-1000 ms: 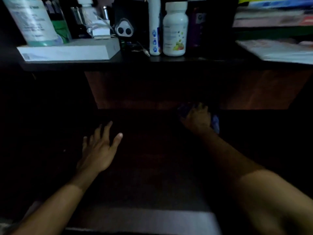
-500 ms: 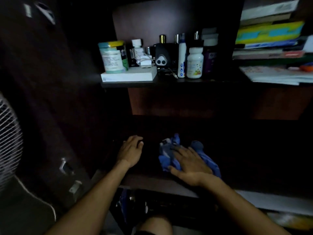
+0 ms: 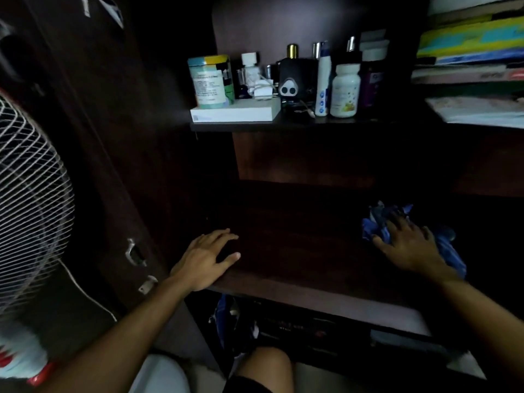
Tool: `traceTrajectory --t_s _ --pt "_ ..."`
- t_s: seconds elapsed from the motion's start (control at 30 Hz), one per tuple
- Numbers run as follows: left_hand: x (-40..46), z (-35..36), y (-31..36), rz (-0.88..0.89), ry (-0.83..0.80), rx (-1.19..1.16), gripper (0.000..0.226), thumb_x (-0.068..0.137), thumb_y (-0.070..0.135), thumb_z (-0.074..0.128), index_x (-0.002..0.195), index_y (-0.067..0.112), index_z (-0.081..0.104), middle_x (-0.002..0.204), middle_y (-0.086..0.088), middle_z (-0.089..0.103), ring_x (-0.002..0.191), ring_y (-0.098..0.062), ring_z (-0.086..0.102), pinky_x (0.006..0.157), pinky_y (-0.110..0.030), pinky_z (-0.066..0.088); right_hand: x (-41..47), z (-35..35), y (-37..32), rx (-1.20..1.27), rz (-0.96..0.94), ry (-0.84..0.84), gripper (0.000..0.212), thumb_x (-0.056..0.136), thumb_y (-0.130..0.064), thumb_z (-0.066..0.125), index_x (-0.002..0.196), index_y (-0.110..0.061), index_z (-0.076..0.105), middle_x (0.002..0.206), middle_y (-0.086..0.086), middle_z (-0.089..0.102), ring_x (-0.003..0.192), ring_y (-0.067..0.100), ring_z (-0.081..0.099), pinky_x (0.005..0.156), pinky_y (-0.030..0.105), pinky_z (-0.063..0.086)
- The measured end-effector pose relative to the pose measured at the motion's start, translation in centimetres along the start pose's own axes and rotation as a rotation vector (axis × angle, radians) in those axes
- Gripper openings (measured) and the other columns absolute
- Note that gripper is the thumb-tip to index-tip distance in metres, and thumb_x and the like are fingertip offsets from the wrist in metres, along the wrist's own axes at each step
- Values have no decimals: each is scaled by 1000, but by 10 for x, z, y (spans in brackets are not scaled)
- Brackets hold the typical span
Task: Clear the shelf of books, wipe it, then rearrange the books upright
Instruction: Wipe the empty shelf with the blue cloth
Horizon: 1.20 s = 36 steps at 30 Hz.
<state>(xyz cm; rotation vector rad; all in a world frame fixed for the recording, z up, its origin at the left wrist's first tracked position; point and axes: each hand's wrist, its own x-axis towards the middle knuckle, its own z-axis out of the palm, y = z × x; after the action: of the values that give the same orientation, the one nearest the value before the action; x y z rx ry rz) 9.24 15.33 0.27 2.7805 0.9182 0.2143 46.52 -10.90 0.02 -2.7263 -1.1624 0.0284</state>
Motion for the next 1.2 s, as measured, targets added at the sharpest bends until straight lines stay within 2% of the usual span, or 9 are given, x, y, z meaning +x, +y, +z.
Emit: traceTrajectory --t_s 0.23,0.33,0.43,0.63,0.73,0.8,0.93,1.07,1.2 --pt "3 0 3 18 16 -24 52 102 59 30 152 43 31 160 20 20 145 4 16 123 -24 -2 137 29 -109 36 -174 -65 91 90 -75 22 158 -16 22 164 16 21 148 37 26 122 50 19" --pt "0 1 1 1 42 -64 45 106 50 34 150 42 37 158 22 22 134 17 8 116 -12 -3 179 54 -189 70 -323 -94 98 81 -80 22 158 -19 22 160 16 28 144 40 30 120 52 23" --pt "0 4 -2 12 81 -97 40 107 46 32 146 41 42 152 23 29 138 14 18 123 -21 9 198 65 -267 123 -460 -98 82 94 -64 42 158 -18 21 161 15 25 146 38 27 121 49 21" --pt "2 3 -6 43 89 -136 40 110 38 32 149 35 37 147 18 35 141 8 26 124 -34 19 217 75 -337 178 -543 -103 81 95 -60 48 159 -19 19 165 10 19 150 32 20 123 45 17" --pt "1 3 -5 42 123 -185 45 108 42 37 152 36 30 152 16 26 146 3 21 119 -36 31 191 70 -337 179 -535 -95 74 91 -61 46 150 -17 39 154 13 40 140 33 40 117 44 32" --pt "-1 3 -4 64 183 -202 58 104 49 43 156 33 24 161 11 16 153 -4 5 122 -44 28 154 66 -339 198 -527 -98 70 86 -60 43 142 -18 48 144 11 51 130 31 51 111 42 40" --pt "-6 0 -3 140 285 -243 79 96 61 46 159 28 14 168 1 6 156 -15 -3 125 -52 7 47 54 -348 152 -610 -155 53 103 -41 38 146 -10 44 152 13 44 138 30 42 118 41 28" --pt "-25 -9 18 98 254 -181 68 97 56 35 155 22 32 164 -5 28 154 -20 18 126 -43 -5 -49 40 -333 144 -717 -291 47 107 -27 42 148 -4 38 154 15 40 140 30 38 118 36 25" --pt "-69 -9 28 71 148 -55 57 104 54 32 148 21 49 157 2 41 148 -14 30 123 -34 11 -99 37 -317 149 -838 -305 48 107 -24 39 152 -6 36 154 15 41 138 29 40 116 36 29"
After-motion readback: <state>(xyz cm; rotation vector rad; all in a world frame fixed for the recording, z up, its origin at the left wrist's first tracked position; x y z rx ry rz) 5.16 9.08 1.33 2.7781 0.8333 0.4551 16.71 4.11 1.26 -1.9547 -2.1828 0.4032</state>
